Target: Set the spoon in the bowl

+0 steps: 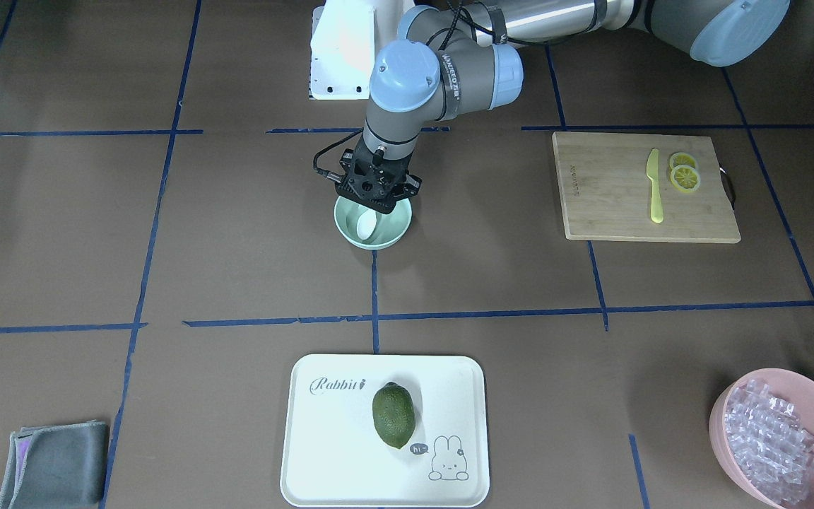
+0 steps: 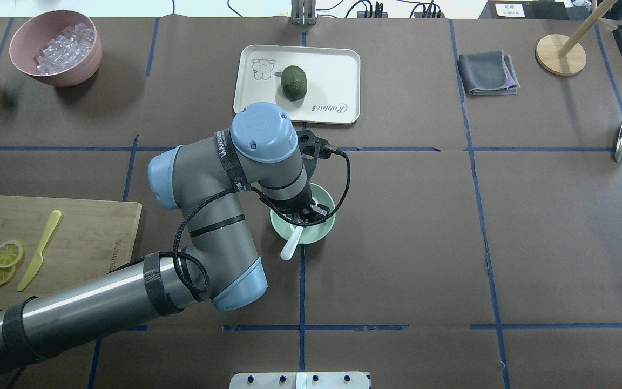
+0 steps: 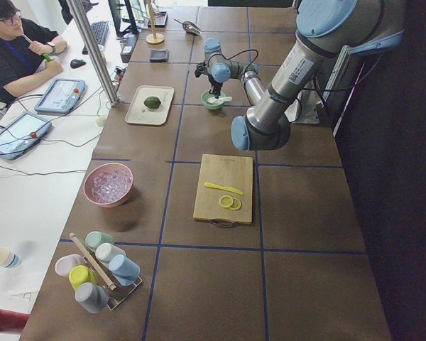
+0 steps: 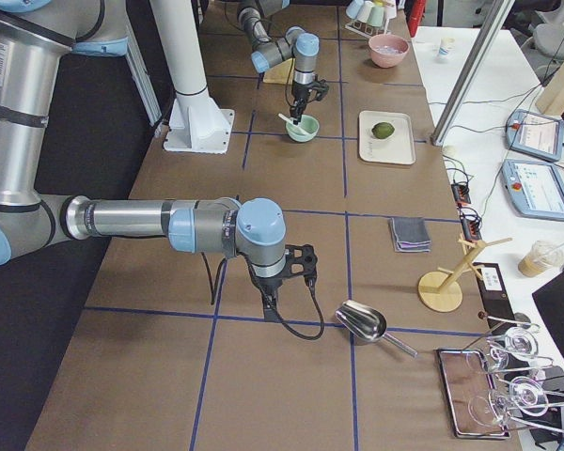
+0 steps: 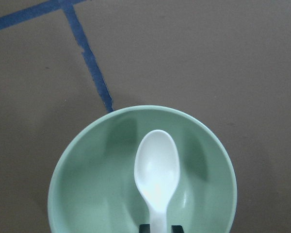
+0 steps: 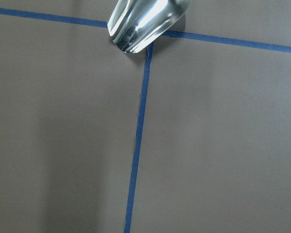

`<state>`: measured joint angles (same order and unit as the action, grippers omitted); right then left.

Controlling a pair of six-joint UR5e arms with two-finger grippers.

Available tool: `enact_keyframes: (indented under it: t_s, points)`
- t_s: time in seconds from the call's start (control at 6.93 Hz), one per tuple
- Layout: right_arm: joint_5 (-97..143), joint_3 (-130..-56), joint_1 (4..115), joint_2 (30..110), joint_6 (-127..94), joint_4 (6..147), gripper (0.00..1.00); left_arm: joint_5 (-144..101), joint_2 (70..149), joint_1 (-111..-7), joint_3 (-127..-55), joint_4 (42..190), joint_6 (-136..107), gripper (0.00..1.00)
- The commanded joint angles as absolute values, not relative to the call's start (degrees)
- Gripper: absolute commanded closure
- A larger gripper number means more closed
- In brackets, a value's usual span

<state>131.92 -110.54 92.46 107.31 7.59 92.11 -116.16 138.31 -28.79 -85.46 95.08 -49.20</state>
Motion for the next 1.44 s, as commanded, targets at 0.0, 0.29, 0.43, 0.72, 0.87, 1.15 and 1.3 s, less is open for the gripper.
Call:
enact_keyframes:
  t_s: [0.0, 0.29, 0.43, 0.72, 0.87, 1.15, 1.3]
  points:
    - [131.9, -110.6, 92.5, 107.3, 7.6, 92.2, 0.0, -116.5, 138.2, -28.8, -85.9, 95.1, -49.3, 0.0]
    - [131.9, -110.5, 92.5, 107.3, 7.9, 92.0, 0.0, -116.8, 137.8, -30.2, -87.9, 93.3, -49.1, 0.0]
    - [131.9, -110.4, 92.5, 107.3, 7.9, 92.4, 0.0, -118.0, 135.6, -32.1, -91.2, 90.5, -47.3, 0.0]
    - [132.0, -109.4, 92.5, 107.4, 7.6, 92.4, 0.0, -120.4, 125.7, -39.3, -101.6, 84.1, -37.0, 0.0]
    - [132.5, -109.2, 92.5, 107.4, 7.6, 92.3, 0.0, -120.7, 123.7, -43.8, -104.1, 80.1, -33.8, 0.0]
    - [132.6, -108.6, 92.4, 106.9, 7.5, 92.3, 0.0, -120.9, 117.9, -52.4, -105.4, 80.0, -26.3, 0.0]
    - [132.6, -108.5, 92.2, 106.6, 7.4, 92.3, 0.0, -123.8, 112.2, -58.9, -106.7, 80.0, -25.1, 0.0]
